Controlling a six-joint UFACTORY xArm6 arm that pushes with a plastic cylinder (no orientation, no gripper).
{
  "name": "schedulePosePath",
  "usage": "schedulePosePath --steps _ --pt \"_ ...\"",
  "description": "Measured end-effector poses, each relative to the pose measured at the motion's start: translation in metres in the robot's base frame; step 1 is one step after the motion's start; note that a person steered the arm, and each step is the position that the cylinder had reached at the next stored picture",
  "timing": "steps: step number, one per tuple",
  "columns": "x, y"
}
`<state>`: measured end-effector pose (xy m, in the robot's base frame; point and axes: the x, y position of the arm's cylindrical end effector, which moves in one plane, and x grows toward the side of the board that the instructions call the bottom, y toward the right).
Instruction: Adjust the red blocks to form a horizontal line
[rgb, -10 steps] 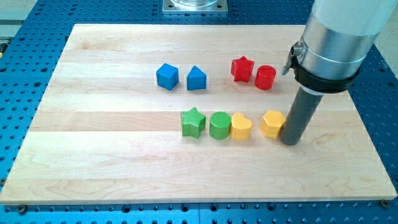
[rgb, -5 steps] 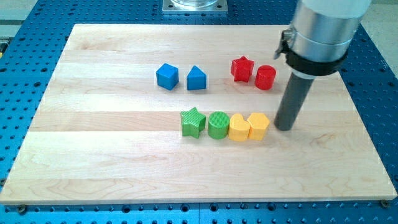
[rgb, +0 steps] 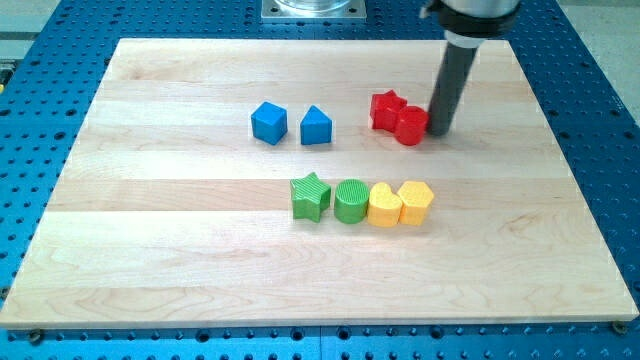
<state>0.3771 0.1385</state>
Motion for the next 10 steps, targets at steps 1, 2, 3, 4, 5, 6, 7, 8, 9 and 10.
schedulePosePath --steps 1,2,3,4,5,6,7,8,9,10 --pt "-0.003 -0.011" --pt "-0.029 0.010" --pt "-0.050 0.012" --pt "-0.050 -0.032" --pt "-0.050 -0.075" --pt "-0.050 -0.081" --pt "-0.050 -0.077" --pt "-0.045 -0.077" --pt "-0.044 -0.077" --pt "-0.041 -0.077"
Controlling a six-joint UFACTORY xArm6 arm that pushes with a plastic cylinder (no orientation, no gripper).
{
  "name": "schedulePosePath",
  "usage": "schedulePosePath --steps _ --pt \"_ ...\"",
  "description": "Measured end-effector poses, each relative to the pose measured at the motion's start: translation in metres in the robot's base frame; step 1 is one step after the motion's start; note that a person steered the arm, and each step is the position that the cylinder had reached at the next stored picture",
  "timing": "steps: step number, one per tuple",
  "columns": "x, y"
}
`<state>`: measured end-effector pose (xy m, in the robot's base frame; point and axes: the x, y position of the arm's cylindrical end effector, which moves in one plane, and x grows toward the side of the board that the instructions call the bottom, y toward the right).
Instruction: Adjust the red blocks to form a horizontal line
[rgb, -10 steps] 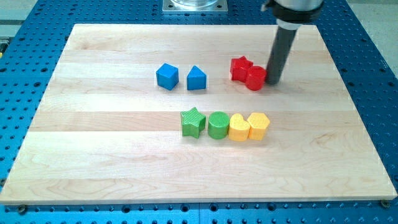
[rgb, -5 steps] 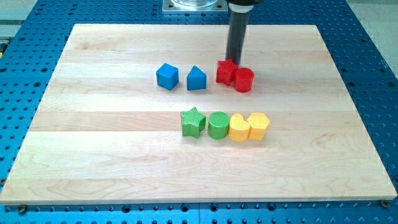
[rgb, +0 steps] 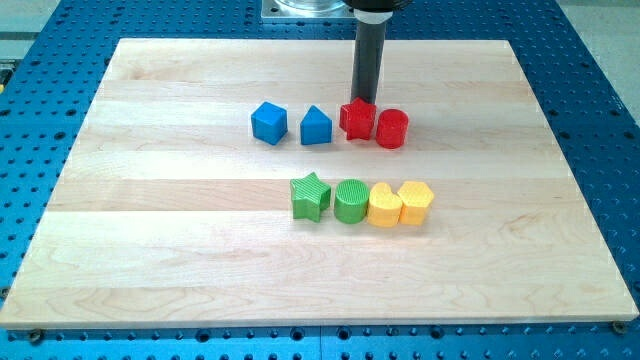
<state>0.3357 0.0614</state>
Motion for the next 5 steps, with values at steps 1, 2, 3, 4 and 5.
schedulePosePath --steps 1,2,3,4,5 --pt "0.004 -0.004" --pt "0.004 -0.006" --pt "-0.013 -0.021" --pt "-0.023 -0.072" --pt "-0.023 -0.129"
